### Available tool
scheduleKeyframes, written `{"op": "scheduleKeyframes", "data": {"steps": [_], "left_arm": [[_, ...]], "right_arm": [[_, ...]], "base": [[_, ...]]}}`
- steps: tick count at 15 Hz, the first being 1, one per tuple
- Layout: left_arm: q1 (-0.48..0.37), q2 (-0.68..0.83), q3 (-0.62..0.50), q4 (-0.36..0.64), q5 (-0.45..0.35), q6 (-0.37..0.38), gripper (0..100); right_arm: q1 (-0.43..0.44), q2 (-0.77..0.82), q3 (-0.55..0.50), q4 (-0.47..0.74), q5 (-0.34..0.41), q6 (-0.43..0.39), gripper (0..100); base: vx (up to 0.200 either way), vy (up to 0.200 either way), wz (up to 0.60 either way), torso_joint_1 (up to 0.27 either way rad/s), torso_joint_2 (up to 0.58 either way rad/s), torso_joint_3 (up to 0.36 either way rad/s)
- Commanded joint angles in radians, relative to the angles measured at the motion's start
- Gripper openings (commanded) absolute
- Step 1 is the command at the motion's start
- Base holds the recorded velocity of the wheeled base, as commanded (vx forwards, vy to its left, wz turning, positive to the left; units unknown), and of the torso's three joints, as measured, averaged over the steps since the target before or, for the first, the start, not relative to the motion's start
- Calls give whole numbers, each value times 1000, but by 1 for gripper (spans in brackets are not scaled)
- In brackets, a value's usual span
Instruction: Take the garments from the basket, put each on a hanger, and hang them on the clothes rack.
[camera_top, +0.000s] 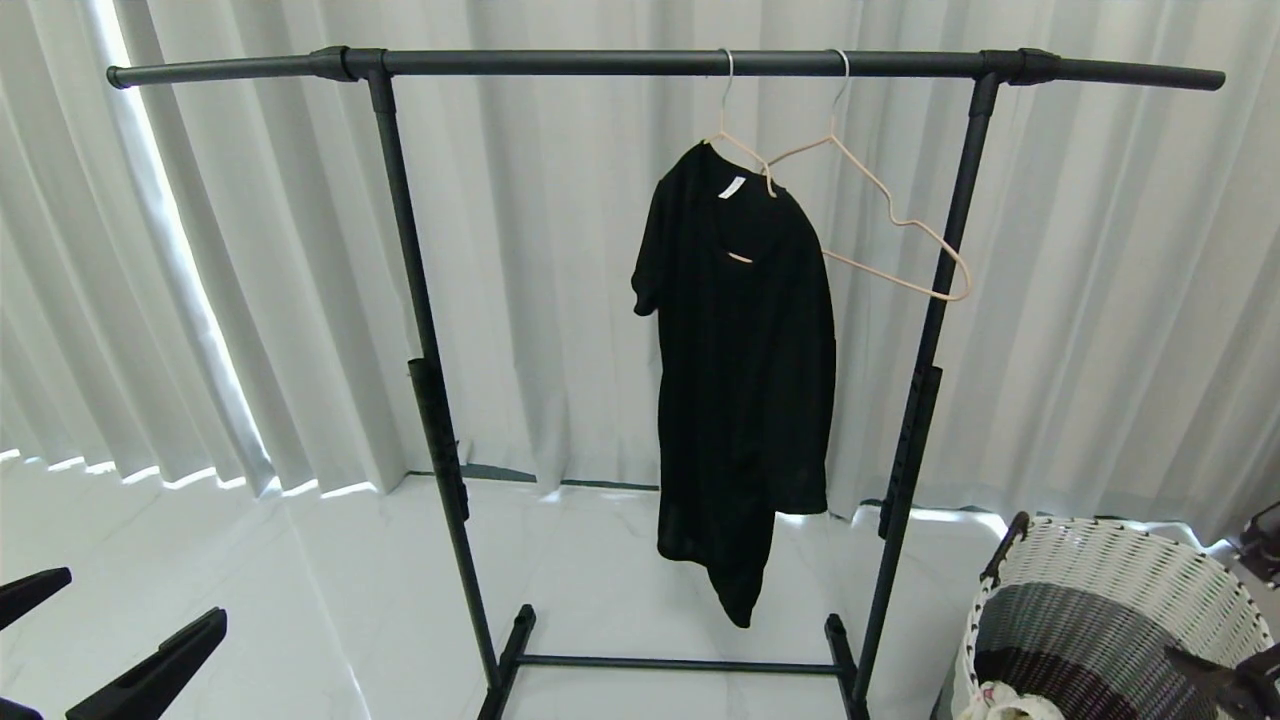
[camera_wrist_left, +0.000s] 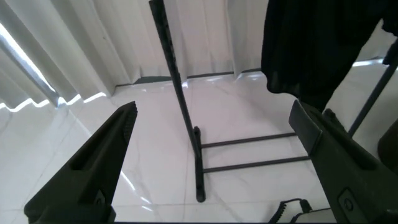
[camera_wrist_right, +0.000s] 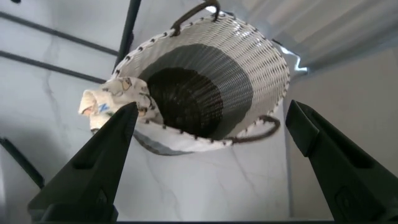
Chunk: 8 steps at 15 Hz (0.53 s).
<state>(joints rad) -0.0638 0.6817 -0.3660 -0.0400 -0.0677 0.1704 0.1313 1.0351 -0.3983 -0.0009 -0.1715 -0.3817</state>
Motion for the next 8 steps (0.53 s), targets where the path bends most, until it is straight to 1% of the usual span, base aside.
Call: {"op": "scheduleKeyframes", "data": {"steps": [1,3,4,6,8], "left_arm": [[1,33,16,-1,0,1,100],[-1,64,7,0,2,18,100],[-1,75,1,0,2,37,100],[-1,81,5,0,2,84,100],[-1,78,7,0,2,98,100]], "right_arm": [[13,51,61,-10,44,-54,100],[21,125,113,-33,47,-121,100],[51,158,131,-47,47,-144,100],[128,261,148,-97,46,-144,100],[188,415,151,-188,47,-141,100]], "base": [[0,0,0,0,0,0],[0,0,0,0,0,0],[0,0,0,0,0,0],[0,0,0,0,0,0],[0,0,0,0,0,0]]}}
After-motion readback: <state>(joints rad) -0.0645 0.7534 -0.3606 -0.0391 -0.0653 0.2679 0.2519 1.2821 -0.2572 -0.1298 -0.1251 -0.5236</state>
